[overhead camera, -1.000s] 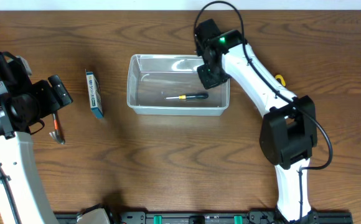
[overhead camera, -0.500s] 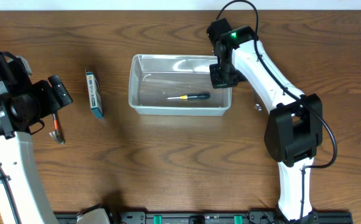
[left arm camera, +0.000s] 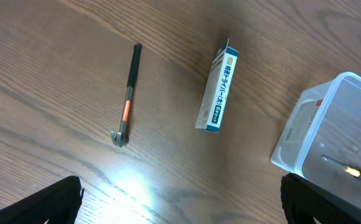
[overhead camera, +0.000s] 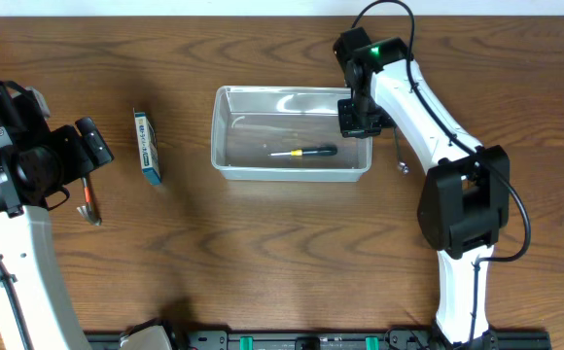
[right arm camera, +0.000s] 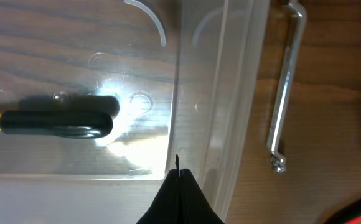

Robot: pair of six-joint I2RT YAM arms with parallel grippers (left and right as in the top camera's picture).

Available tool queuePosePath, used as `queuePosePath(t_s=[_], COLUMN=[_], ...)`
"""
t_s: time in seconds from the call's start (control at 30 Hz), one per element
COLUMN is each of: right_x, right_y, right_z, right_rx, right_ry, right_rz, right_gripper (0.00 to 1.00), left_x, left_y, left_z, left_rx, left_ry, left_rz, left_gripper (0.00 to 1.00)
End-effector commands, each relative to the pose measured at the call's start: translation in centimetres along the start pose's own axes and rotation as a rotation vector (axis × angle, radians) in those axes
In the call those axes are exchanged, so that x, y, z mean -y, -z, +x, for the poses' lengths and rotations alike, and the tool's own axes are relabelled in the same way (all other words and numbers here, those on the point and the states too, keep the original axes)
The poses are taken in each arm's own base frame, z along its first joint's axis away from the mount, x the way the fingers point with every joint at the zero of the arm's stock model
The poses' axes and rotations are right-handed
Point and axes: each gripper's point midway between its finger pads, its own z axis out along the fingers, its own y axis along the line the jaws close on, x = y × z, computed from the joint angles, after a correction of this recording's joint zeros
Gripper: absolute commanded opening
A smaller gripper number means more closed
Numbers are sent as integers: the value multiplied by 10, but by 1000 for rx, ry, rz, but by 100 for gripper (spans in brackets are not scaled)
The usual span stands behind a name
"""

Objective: Pack container
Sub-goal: 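Lift the right gripper out and move it toward the chrome wrench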

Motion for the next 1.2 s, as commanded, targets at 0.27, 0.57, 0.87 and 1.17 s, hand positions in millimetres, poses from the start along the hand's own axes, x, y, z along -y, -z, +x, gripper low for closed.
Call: queuePosePath(t_s=[0.27,0.57,0.87,1.17], right_x=[-8,-36,51,118], right_y=[16,100,180,126], right_z=[-13,-20,-22,-16], right_rx=[78,244,395,210], right_ry=[216,376,98,89], right_rz=[-21,-137,-136,-74], right_gripper=[1,27,99,99], left_x=[0,0,0,0], left_y=[7,7,7,7], left_z=[-5,-5,-3,-5], left_rx=[25,24,17,22], left_ry=[-3,-2,13,-27], left_rz=[3,3,2,2], left_gripper=[98,98,98,98])
